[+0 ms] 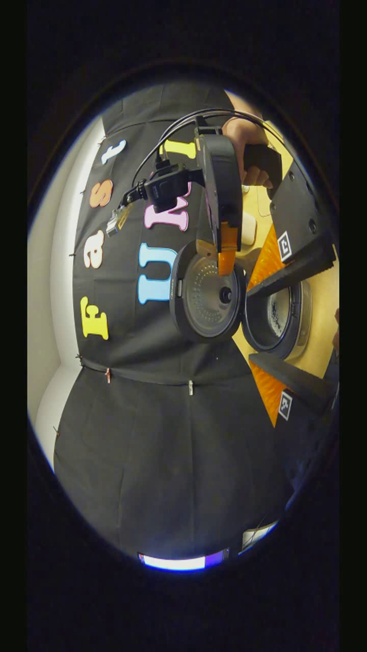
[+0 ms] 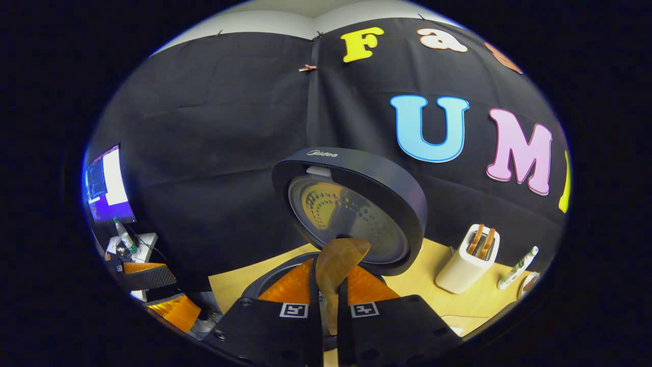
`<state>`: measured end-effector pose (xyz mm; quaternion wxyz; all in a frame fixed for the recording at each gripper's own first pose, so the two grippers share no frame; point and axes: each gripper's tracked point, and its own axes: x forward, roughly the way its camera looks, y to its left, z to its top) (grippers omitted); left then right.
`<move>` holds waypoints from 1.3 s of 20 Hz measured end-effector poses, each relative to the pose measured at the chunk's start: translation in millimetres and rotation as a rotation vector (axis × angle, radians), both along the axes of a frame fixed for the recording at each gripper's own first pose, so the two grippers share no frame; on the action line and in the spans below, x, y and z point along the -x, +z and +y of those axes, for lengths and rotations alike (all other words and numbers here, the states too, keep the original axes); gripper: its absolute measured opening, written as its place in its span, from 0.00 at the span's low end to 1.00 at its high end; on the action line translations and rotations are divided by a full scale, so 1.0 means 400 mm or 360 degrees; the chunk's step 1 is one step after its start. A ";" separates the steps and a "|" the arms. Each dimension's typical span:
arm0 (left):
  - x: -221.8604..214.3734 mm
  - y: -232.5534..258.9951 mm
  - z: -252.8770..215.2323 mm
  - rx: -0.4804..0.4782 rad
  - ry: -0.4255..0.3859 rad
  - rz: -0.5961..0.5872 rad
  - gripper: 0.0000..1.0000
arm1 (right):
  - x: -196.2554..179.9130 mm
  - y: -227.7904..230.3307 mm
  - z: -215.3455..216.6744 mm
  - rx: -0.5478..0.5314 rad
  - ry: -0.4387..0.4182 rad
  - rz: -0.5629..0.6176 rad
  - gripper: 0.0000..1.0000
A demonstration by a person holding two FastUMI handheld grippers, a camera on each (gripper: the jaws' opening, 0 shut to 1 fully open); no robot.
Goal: Close the left gripper, press the button to open the rice cooker; take a wooden spoon from the chopstick holder with the right hand, scoop a spoonful of rice and pour it into the rice cooker, then put the wooden spoon back into the chopstick holder.
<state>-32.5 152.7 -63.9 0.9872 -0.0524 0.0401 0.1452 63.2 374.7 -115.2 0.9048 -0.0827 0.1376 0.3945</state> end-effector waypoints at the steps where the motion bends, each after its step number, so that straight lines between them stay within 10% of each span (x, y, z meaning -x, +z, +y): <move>1: -0.005 0.005 -0.001 0.0002 -0.0004 -0.0008 0.78 | 0.002 0.002 0.002 0.0022 0.0018 -0.0033 0.15; 15: -0.024 0.033 -0.044 -0.0029 -0.0034 -0.0022 0.77 | -0.018 0.037 -0.045 -0.0099 -0.0057 -0.0001 0.15; 26: -0.040 0.047 -0.151 -0.0055 -0.0114 -0.0001 0.78 | -0.064 0.097 -0.348 -0.0262 -0.0389 0.0035 0.15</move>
